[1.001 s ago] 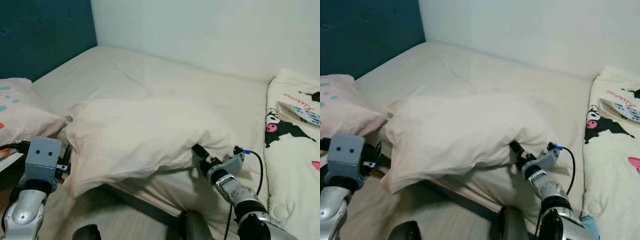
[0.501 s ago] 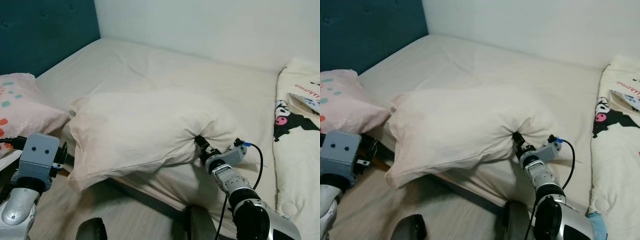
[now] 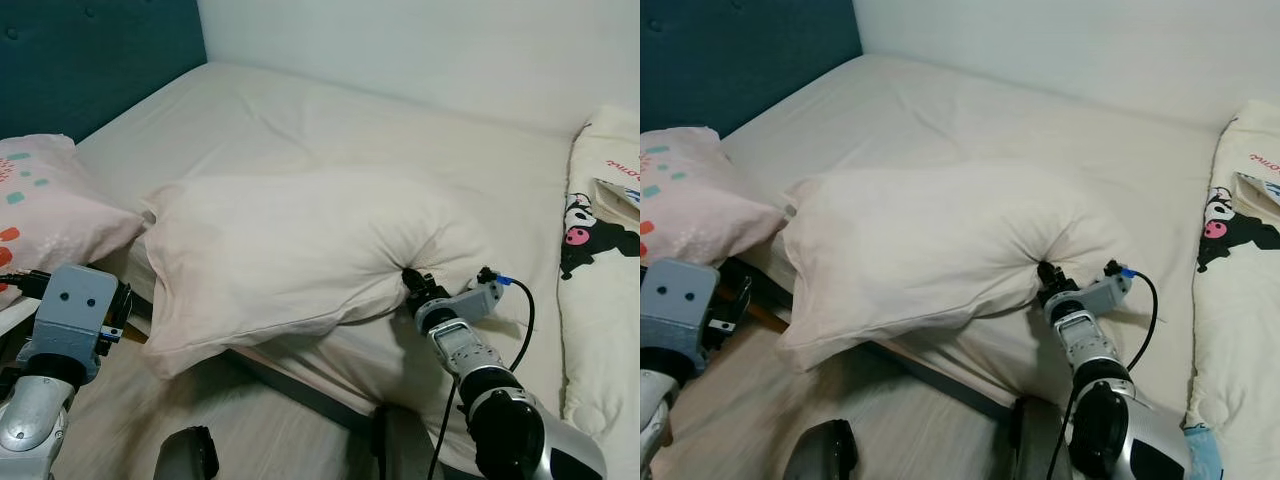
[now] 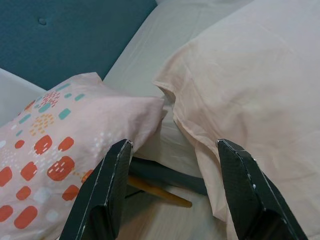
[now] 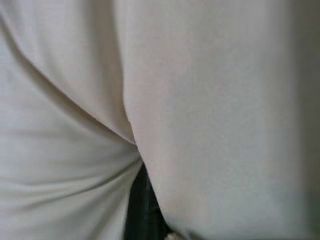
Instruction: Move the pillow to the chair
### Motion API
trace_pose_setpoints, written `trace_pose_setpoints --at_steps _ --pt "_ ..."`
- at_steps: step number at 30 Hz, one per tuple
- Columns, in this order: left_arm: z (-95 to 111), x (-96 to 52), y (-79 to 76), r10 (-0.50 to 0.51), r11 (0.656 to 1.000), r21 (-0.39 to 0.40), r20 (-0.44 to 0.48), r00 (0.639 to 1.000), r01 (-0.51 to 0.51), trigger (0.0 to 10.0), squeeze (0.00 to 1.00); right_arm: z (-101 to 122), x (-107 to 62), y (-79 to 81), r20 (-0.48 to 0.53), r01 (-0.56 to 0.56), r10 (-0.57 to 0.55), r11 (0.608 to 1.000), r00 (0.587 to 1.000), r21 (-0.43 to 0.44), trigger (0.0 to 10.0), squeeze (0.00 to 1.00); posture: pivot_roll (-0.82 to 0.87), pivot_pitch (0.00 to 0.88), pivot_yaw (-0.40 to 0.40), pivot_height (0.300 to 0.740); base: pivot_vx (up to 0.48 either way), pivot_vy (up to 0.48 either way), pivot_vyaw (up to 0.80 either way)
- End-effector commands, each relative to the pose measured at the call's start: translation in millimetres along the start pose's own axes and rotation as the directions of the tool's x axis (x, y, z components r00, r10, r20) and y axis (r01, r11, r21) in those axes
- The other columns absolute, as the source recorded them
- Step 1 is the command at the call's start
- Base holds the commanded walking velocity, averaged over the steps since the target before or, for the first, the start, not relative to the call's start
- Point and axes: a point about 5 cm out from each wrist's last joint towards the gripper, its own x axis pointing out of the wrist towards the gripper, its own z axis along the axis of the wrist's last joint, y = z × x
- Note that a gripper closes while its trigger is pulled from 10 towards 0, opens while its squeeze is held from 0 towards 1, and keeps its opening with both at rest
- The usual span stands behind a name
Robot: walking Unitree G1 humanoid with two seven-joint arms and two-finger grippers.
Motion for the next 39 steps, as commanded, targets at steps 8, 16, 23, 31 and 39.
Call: trace_pose_setpoints --at_steps 8,16,23,31,39 --pt "2.2 10.9 -6.9 0.001 1.0 -0.018 0.01 1.0 -0.001 10.0 0.0 14.8 15.6 50.4 -0.022 -0.231 0.23 0.963 0.973 -0.142 0.0 0.0 0.05 0.09 -0.059 0.383 0.0 0.0 0.0" --pt "6.4 33.7 -14.4 0.052 0.993 -0.112 0.028 0.998 -0.048 10.0 0.0 21.2 23.3 118.4 -0.112 -0.531 0.52 0.826 0.847 -0.188 0.0 0.0 0.02 0.0 -0.076 0.383 0.0 0.0 0.0" --pt "5.6 46.3 -21.9 0.097 0.965 -0.247 0.005 0.995 -0.093 10.0 0.0 23.9 21.5 141.7 -0.137 -0.633 0.619 0.741 0.773 -0.224 0.0 0.0 0.03 0.0 -0.092 0.397 0.0 0.0 0.0" --pt "6.2 60.0 -42.6 0.098 0.941 -0.324 -0.007 0.995 -0.095 10.0 0.0 23.8 19.1 159.0 -0.159 -0.705 0.689 0.671 0.707 -0.228 0.0 0.0 0.01 0.0 -0.092 0.421 0.0 0.0 0.0" --pt "-0.9 66.2 -59.4 0.085 0.927 -0.363 -0.042 0.995 -0.095 10.0 0.0 2.8 12.9 171.8 -0.224 -0.779 0.746 0.601 0.627 -0.18 0.0 0.0 0.02 0.0 -0.097 0.455 0.0 0.0 0.0"
